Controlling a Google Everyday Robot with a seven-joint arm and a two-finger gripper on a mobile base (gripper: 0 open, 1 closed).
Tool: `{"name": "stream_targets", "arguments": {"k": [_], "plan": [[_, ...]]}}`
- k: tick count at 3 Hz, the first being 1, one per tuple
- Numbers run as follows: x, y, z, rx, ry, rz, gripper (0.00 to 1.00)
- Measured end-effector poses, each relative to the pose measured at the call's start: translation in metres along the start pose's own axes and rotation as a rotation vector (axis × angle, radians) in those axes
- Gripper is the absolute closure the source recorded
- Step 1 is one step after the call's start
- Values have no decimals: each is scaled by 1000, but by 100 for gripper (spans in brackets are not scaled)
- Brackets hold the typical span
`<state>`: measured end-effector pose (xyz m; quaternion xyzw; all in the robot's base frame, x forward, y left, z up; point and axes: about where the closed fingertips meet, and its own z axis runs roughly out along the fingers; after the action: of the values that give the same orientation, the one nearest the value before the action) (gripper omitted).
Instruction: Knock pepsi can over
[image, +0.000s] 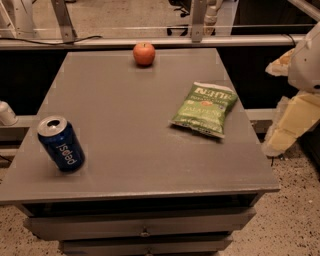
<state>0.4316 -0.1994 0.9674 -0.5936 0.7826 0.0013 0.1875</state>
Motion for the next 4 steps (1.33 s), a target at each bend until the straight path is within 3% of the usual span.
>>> {"name": "stream_targets", "arguments": {"k": [2, 3, 4], "plan": [[-87, 64, 62, -111, -329, 24, 0], [-147, 85, 93, -179, -509, 36, 0], [-169, 88, 90, -188, -577, 51, 0]]}}
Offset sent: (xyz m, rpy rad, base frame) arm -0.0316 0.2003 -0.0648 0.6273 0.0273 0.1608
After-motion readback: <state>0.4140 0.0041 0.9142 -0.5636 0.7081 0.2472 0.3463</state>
